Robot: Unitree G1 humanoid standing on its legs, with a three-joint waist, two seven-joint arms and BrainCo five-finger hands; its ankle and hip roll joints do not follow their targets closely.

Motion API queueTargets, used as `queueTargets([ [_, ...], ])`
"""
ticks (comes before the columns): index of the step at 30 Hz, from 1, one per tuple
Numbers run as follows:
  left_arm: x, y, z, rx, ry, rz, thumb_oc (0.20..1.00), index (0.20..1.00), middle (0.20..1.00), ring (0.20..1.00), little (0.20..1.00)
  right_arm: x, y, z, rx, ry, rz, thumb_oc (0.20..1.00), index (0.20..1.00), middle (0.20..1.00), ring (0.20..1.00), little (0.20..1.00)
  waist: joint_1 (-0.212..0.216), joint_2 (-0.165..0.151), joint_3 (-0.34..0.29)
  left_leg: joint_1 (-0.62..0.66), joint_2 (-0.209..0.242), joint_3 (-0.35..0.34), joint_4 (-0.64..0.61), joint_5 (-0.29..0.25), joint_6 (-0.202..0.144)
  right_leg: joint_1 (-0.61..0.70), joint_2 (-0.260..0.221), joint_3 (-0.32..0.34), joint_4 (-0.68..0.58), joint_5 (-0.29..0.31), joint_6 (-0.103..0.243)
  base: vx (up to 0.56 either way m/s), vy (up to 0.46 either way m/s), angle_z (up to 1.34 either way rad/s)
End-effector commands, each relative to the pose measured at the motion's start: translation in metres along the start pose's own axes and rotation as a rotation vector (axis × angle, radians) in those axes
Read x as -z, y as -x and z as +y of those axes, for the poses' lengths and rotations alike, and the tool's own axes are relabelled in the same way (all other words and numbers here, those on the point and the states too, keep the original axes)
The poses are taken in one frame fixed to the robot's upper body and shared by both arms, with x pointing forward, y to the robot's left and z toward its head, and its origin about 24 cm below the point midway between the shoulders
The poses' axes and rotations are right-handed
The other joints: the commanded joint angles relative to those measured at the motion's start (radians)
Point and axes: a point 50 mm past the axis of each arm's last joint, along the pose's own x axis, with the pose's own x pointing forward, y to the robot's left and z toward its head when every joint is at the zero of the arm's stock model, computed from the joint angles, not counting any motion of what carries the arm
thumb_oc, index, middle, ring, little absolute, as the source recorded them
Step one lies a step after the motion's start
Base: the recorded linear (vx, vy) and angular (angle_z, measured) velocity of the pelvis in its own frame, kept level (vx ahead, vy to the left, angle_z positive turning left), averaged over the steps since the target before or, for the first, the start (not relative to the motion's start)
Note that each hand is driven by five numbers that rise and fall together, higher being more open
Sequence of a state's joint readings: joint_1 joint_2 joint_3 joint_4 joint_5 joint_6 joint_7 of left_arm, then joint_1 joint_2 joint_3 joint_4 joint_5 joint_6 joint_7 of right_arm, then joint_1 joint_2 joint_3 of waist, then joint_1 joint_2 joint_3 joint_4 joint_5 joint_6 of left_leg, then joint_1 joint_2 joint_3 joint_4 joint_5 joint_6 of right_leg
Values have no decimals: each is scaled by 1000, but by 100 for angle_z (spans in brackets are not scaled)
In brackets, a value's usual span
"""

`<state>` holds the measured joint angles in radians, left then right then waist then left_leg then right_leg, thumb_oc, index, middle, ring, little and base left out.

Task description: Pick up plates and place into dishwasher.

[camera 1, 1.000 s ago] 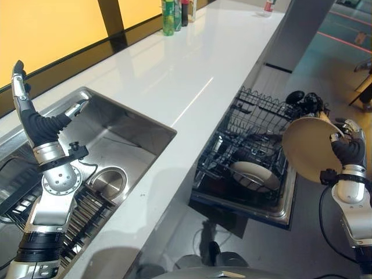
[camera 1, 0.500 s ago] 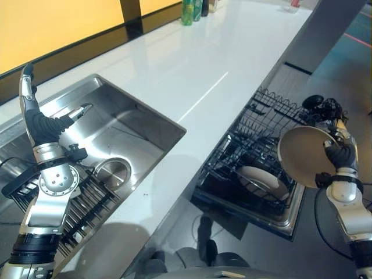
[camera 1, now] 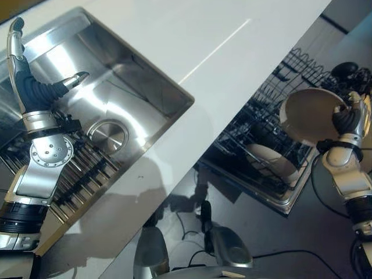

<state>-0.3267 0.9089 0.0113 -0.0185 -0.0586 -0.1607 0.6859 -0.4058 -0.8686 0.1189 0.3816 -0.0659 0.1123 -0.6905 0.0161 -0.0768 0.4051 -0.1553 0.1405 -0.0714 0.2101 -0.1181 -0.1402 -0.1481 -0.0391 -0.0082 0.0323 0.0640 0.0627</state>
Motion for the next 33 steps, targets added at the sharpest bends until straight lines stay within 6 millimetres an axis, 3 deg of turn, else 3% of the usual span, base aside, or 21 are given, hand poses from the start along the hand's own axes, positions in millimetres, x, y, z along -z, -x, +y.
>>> queueTargets([
  [1, -17, -14, 0, -24, 22, -92, 1000, 1000, 1000, 1000, 1000, -23, -30, -35, 154, 114, -173, 200, 200, 200, 200, 200, 18, 5, -47, -120, 29, -36, 39, 78, 25, -66, -7, -5, 126, -87, 24, -29, -158, 8],
  [5, -20, -19, 2, -36, 3, -120, 1000, 1000, 1000, 1000, 1000, -20, -34, -38, 179, 160, -181, 200, 200, 200, 200, 200, 19, 14, -18, -174, 41, -48, 68, 92, 13, -90, 4, -23, 137, -93, 8, -57, -192, 8],
  [17, -25, -26, 3, -141, -14, -166, 1000, 1000, 1000, 1000, 1000, -34, -51, -39, 141, 114, -230, 200, 200, 200, 200, 200, -12, 95, 115, -315, 53, -62, 92, 148, 0, -231, 20, -63, 193, -101, -34, -99, -78, -6],
  [23, -29, -27, 2, -149, -16, -175, 1000, 1000, 1000, 1000, 1000, -35, -54, -31, 64, 103, -233, 200, 200, 200, 200, 200, -16, 116, 115, -352, 52, -65, 76, 163, 3, -285, 29, -72, 206, -100, -43, -38, -64, -10],
  [32, -34, -31, 3, -134, -21, -185, 1000, 1000, 1000, 1000, 1000, -4, -52, -27, 47, 79, -59, 200, 200, 200, 200, 200, -16, 118, 115, -350, 48, -64, 87, 161, 6, -293, 30, -88, 212, -88, -51, -21, -62, -2],
  [33, -33, -30, 3, -133, -22, -183, 1000, 1000, 1000, 1000, 1000, -2, -52, -29, 76, 74, -40, 520, 520, 520, 520, 520, -18, 118, 115, -348, 48, -62, 87, 161, 7, -293, 30, -88, 212, -85, -50, 0, 0, 0],
])
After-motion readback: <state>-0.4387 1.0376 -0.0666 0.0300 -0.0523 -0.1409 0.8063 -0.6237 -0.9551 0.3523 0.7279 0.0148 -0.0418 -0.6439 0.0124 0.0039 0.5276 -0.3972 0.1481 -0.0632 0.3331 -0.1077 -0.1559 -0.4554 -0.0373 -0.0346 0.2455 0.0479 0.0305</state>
